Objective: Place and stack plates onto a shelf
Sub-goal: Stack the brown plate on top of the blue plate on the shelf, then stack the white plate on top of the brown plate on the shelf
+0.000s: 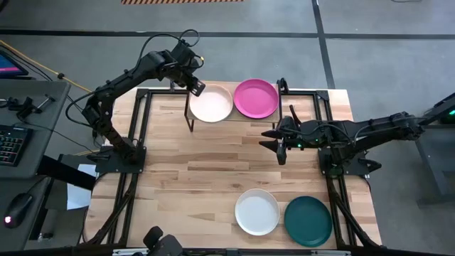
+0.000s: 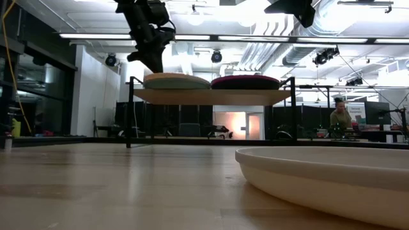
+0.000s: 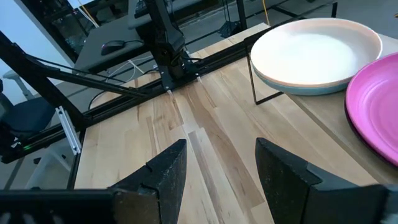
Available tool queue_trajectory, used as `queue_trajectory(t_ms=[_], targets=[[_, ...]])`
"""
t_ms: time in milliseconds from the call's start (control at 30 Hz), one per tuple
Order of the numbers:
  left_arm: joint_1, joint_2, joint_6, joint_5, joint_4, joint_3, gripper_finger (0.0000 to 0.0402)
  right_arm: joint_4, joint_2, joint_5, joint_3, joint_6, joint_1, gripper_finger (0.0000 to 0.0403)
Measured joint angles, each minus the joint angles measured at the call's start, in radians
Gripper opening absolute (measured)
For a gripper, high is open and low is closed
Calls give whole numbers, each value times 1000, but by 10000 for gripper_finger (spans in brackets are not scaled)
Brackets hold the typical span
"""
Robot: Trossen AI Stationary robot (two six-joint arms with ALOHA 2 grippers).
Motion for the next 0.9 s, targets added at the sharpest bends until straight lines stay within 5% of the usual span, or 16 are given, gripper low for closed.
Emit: queue_trajectory(t_ms=[300, 533, 900], targets=[[-2, -15, -29, 92, 122, 0, 153, 6, 0, 31, 0, -1, 0, 171], [-101, -137, -55, 236, 286, -37, 168, 93, 0, 133, 0, -32, 0, 171], [-488, -594, -258, 149, 1135, -652, 168, 272, 0, 136, 0, -63, 0, 171]])
